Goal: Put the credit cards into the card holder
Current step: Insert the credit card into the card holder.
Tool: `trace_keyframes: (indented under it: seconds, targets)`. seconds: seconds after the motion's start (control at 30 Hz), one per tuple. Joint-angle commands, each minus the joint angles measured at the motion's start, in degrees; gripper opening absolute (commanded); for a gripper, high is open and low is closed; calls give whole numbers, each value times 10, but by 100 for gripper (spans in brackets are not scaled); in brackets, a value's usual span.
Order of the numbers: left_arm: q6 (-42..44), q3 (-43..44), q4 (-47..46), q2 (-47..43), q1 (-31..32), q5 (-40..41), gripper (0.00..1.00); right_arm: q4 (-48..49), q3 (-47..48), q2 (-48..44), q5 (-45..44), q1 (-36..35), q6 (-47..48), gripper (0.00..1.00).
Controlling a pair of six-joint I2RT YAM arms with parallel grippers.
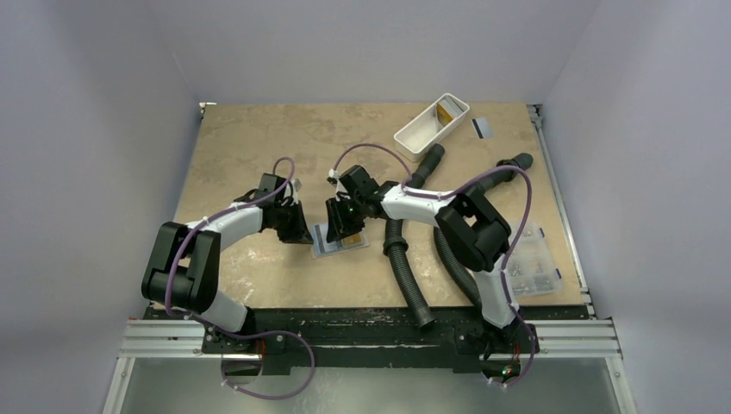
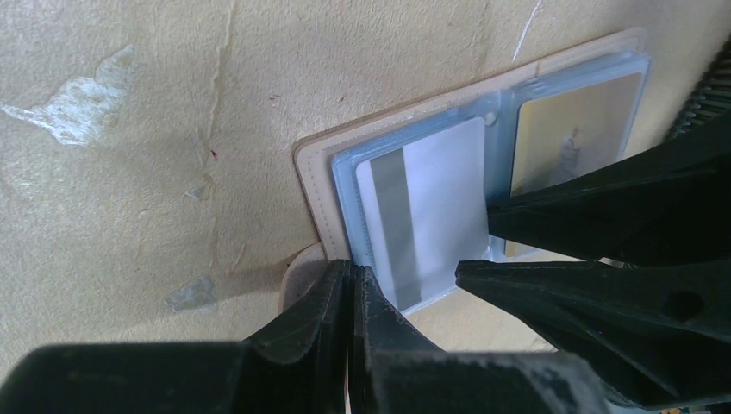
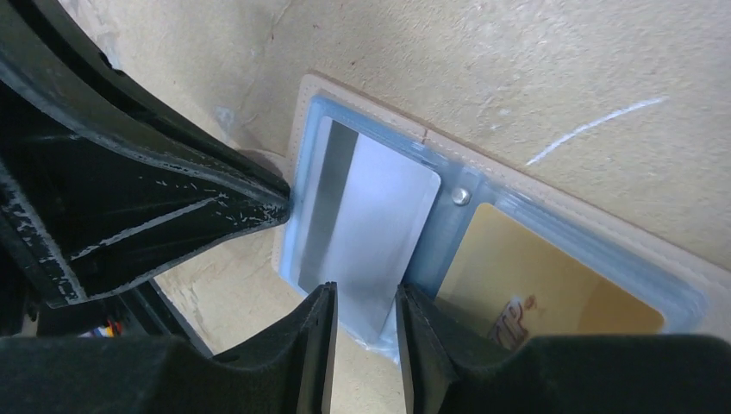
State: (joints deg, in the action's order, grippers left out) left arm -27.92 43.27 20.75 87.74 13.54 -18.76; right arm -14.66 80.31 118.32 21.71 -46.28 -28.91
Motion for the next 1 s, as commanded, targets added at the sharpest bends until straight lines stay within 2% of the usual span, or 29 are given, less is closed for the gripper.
trace_keyframes:
  seconds: [0.0,0.1,0.23,0.33,0.37,0.43,0.5,0.6,0.83,0.97]
  targets:
    - [-4,-12,-11,4,6,2,0,38,29,34,51,-11,12,38]
    - [-5,-9,-7,-2,6,3,0,54,32,43,82,-11,5,39]
    - [-2,-1,8,-18,6,9,0,23,27,18,60,-11,22,43]
    - [1,12,23,-33,6,12,0,-22,26,-13,31,-11,45,50]
    - [5,28,38,-44,6,8,2,-53,16,-44,4,-9,58,61]
    - [6,38,47,-55,5,8,9,-56,-3,-68,-4,-1,63,69]
    - [8,45,52,-65,5,6,19,-48,-26,-88,4,20,66,72]
    - [8,47,51,-74,5,9,25,-38,-49,-101,14,48,72,75]
    - [-12,26,5,-32,6,-52,21,-12,-74,-91,35,111,64,77]
    - [-18,16,1,-22,6,-26,14,6,-75,-68,51,117,65,79]
